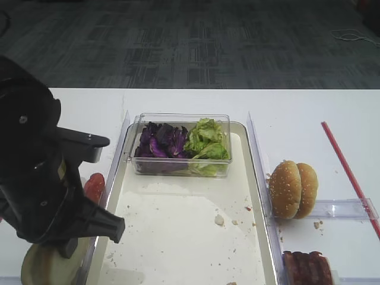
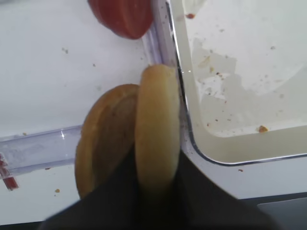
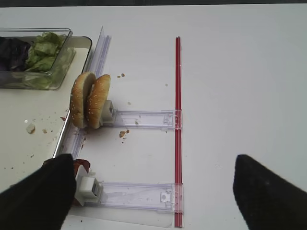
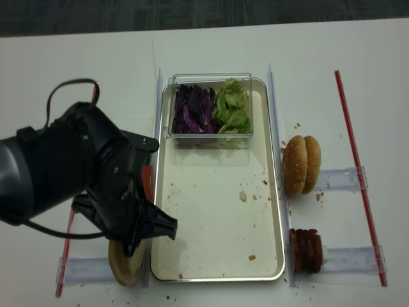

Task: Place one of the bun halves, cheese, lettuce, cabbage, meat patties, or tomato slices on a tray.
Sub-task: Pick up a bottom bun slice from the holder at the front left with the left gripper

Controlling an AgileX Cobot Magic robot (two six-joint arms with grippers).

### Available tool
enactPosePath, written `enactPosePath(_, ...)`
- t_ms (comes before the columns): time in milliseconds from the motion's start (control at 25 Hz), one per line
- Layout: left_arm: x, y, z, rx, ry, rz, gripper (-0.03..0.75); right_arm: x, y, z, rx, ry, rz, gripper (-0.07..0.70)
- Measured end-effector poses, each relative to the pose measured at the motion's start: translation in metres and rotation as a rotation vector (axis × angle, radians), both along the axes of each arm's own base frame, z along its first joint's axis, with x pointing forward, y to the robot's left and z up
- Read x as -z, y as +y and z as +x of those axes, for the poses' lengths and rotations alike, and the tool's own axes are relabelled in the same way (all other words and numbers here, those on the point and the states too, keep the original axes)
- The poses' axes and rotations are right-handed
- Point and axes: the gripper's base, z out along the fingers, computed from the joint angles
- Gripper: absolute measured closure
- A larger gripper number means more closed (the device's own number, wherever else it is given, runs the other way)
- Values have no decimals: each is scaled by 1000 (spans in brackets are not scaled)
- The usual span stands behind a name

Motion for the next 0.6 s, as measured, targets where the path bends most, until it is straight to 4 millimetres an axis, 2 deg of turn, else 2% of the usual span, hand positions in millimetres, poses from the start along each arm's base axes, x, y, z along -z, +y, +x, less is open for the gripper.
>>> enactPosePath(280,-25,-17,9,30,-65,-52,619,0,0,0,0,0,0,-58)
enactPosePath(600,-47,-21,19,58,-118,-41,620,0,0,0,-3,-1,-6,-58)
